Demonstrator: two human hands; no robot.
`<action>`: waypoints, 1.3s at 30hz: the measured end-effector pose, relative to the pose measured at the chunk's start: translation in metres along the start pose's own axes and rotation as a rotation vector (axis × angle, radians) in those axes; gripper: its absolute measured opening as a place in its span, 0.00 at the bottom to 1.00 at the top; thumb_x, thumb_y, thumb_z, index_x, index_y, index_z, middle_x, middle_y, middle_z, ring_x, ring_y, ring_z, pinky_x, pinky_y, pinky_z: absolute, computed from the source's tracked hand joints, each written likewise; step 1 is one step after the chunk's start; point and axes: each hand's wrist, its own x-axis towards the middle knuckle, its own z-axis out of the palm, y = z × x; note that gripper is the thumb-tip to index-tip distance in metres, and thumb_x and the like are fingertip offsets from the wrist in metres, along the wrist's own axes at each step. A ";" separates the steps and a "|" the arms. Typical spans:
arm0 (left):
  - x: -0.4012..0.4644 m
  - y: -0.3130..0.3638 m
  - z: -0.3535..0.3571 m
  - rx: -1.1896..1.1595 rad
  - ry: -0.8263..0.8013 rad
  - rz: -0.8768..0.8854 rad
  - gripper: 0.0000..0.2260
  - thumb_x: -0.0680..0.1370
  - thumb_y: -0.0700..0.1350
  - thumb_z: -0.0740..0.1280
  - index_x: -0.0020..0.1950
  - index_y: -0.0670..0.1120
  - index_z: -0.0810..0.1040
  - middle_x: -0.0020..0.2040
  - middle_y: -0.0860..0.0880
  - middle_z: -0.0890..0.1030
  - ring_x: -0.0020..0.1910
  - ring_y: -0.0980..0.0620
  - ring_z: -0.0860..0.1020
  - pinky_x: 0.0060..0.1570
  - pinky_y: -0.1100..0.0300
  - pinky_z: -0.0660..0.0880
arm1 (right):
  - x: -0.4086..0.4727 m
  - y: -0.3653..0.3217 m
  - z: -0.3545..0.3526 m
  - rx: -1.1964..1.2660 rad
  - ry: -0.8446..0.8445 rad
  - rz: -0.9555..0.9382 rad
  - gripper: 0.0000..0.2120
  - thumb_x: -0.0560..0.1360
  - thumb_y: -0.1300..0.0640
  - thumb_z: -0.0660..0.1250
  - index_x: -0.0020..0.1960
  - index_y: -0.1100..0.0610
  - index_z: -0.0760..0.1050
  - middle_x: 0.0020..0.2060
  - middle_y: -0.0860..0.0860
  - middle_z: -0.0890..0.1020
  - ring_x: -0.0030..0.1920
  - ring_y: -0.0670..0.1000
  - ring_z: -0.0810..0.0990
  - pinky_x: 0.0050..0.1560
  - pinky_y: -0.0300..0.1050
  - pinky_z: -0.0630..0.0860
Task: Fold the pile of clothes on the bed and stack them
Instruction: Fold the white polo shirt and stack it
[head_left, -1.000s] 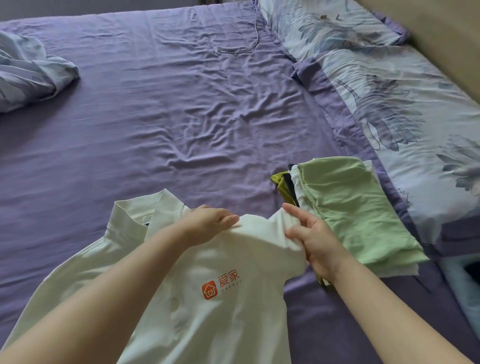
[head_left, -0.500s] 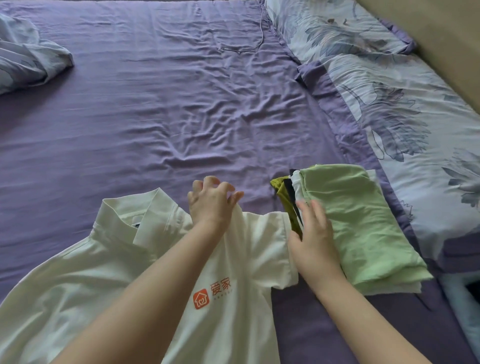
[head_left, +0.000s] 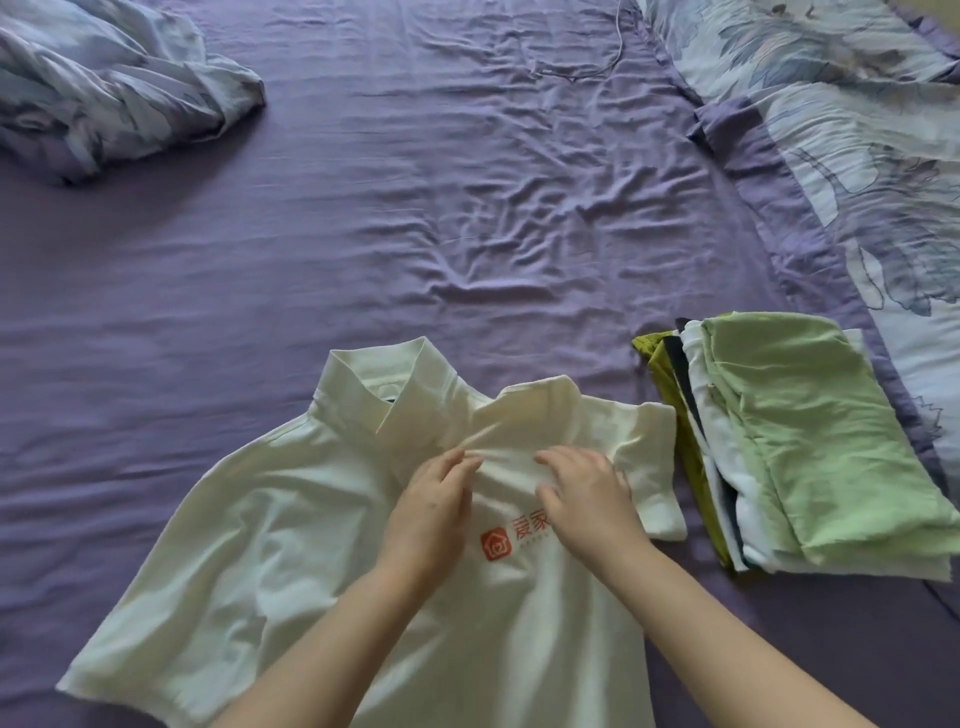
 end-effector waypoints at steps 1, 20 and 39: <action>-0.011 -0.006 -0.006 -0.023 0.023 -0.002 0.15 0.77 0.34 0.63 0.63 0.39 0.78 0.64 0.42 0.76 0.64 0.44 0.74 0.64 0.56 0.69 | 0.001 -0.012 0.003 0.050 -0.027 -0.026 0.18 0.78 0.56 0.60 0.68 0.51 0.71 0.66 0.47 0.74 0.68 0.50 0.68 0.67 0.46 0.64; -0.128 -0.200 -0.145 -0.082 0.122 -0.778 0.06 0.78 0.49 0.65 0.48 0.49 0.78 0.49 0.49 0.81 0.53 0.45 0.77 0.48 0.54 0.72 | 0.071 -0.266 0.129 -0.184 -0.284 -0.399 0.20 0.78 0.58 0.58 0.70 0.51 0.67 0.67 0.55 0.68 0.59 0.57 0.74 0.54 0.46 0.71; 0.050 -0.115 -0.138 -0.218 0.281 -0.670 0.20 0.78 0.54 0.63 0.67 0.47 0.68 0.63 0.45 0.69 0.58 0.44 0.74 0.52 0.55 0.69 | 0.127 -0.172 0.020 0.085 0.162 0.212 0.22 0.74 0.51 0.66 0.66 0.54 0.70 0.64 0.57 0.69 0.65 0.59 0.68 0.59 0.50 0.69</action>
